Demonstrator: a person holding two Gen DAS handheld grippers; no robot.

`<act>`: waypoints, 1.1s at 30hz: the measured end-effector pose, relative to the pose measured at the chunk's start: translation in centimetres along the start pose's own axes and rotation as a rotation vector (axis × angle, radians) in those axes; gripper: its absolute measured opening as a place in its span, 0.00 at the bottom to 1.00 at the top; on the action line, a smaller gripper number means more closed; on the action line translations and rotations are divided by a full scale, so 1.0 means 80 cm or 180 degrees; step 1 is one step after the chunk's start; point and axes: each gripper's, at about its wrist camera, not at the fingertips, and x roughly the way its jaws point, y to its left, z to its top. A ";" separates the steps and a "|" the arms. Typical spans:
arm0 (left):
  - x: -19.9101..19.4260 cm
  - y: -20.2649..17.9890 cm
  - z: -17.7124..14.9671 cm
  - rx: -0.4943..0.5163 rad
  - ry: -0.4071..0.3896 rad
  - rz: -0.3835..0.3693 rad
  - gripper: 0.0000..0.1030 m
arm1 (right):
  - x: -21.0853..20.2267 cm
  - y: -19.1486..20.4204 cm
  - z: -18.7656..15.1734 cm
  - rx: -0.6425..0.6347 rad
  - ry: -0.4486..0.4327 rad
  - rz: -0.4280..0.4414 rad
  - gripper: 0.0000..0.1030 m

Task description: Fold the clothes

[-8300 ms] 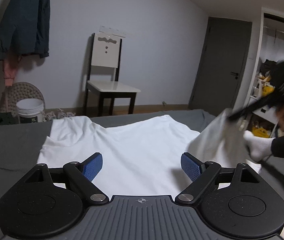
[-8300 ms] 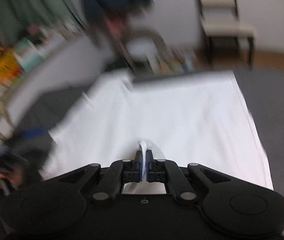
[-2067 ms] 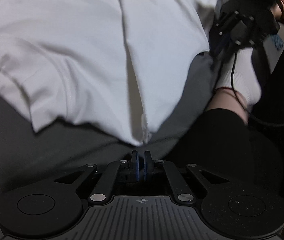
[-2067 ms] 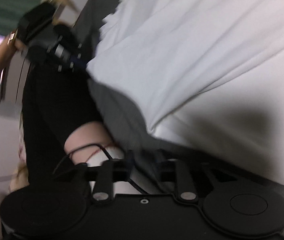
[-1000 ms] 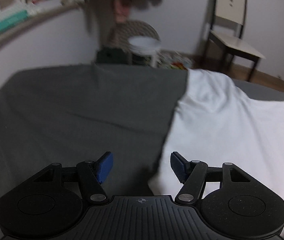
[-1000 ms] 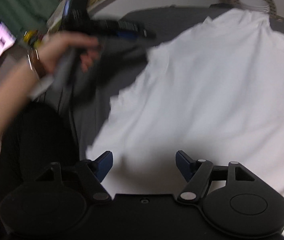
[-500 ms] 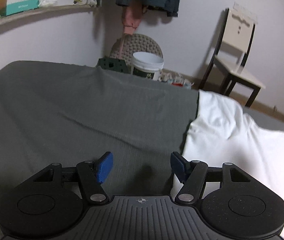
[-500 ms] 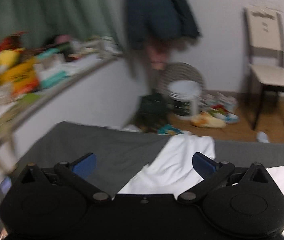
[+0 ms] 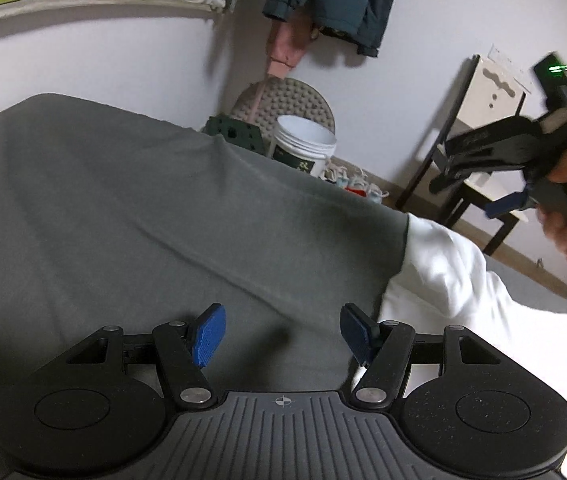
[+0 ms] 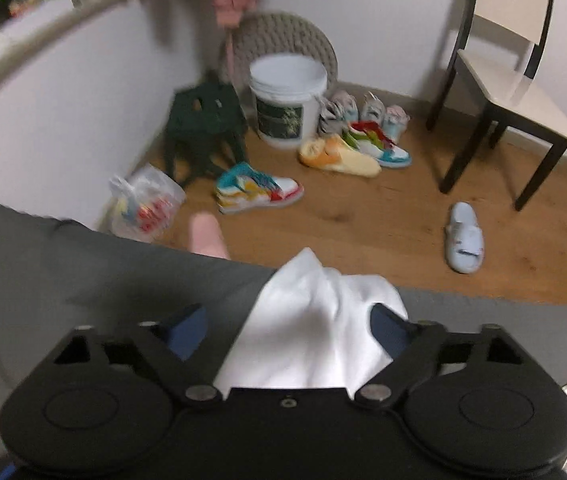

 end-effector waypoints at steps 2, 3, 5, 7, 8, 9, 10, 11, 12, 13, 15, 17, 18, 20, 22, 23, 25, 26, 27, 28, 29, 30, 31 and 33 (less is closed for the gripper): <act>0.006 -0.002 0.000 -0.0008 0.0014 0.0007 0.63 | 0.013 0.008 0.010 -0.0102 0.0072 -0.0092 0.67; 0.009 -0.003 0.000 0.0000 0.0030 0.0002 0.63 | 0.019 0.012 0.015 -0.0141 0.0106 -0.0125 0.66; 0.013 -0.006 -0.002 0.0035 0.0061 -0.0012 0.63 | 0.030 0.018 0.023 -0.0101 0.0147 -0.0074 0.66; 0.015 -0.008 -0.005 0.0084 0.0083 -0.0023 0.63 | 0.043 0.024 0.029 -0.0084 0.0216 -0.0031 0.65; 0.018 -0.009 -0.007 0.0111 0.0099 -0.0021 0.63 | 0.051 0.026 0.031 -0.0089 0.0272 -0.0038 0.62; 0.019 -0.010 -0.007 0.0127 0.0108 -0.0017 0.63 | 0.060 0.028 0.032 -0.0084 0.0328 -0.0056 0.54; 0.019 -0.010 -0.007 0.0137 0.0113 -0.0014 0.63 | 0.066 0.028 0.033 -0.0060 0.0384 -0.0053 0.49; 0.020 -0.011 -0.007 0.0135 0.0110 -0.0017 0.63 | 0.073 0.027 0.034 -0.0035 0.0440 -0.0050 0.42; 0.020 -0.010 -0.007 0.0126 0.0106 -0.0024 0.63 | 0.079 0.027 0.036 -0.0003 0.0487 -0.0043 0.42; 0.019 -0.010 -0.007 0.0118 0.0104 -0.0033 0.63 | 0.079 0.024 0.037 0.0064 0.0493 -0.0019 0.42; 0.018 -0.009 -0.007 0.0100 0.0100 -0.0052 0.63 | 0.080 0.019 0.041 0.0195 0.0504 0.0030 0.34; 0.020 -0.010 -0.008 0.0127 0.0113 -0.0040 0.63 | 0.081 0.013 0.042 0.0296 0.0520 0.0098 0.19; 0.020 -0.010 -0.009 0.0132 0.0110 -0.0040 0.63 | 0.081 0.011 0.042 0.0336 0.0523 0.0126 0.10; 0.020 -0.010 -0.009 0.0134 0.0102 -0.0048 0.63 | 0.078 0.004 0.041 0.0355 0.0491 0.0160 0.03; 0.020 -0.010 -0.009 0.0138 0.0098 -0.0053 0.63 | 0.071 -0.009 0.041 0.0447 0.0384 0.0244 0.03; 0.020 -0.009 -0.009 0.0145 0.0094 -0.0057 0.63 | 0.065 -0.017 0.040 0.0507 0.0302 0.0294 0.03; 0.018 -0.007 -0.008 0.0131 0.0084 -0.0071 0.63 | 0.046 -0.038 0.038 0.0636 0.0114 0.0465 0.03; 0.017 -0.006 -0.007 0.0122 0.0079 -0.0078 0.63 | 0.031 -0.051 0.033 0.0696 0.0011 0.0603 0.03; 0.015 -0.004 -0.006 0.0086 0.0064 -0.0090 0.63 | 0.016 -0.065 0.026 0.0756 -0.0100 0.0742 0.03; 0.013 -0.002 -0.005 0.0038 0.0046 -0.0105 0.63 | -0.007 -0.083 0.010 0.0822 -0.0249 0.0886 0.03; 0.011 0.001 -0.004 -0.0005 0.0025 -0.0118 0.63 | -0.030 -0.100 -0.006 0.0887 -0.0399 0.1030 0.03; 0.010 0.004 -0.003 -0.0041 0.0010 -0.0120 0.63 | -0.053 -0.118 -0.023 0.0942 -0.0541 0.1167 0.03; 0.009 0.005 -0.003 -0.0069 0.0001 -0.0113 0.63 | -0.077 -0.136 -0.049 0.0950 -0.0641 0.1265 0.03; 0.007 0.006 -0.002 -0.0116 -0.0006 -0.0104 0.63 | -0.126 -0.168 -0.119 0.1027 -0.0783 0.1413 0.03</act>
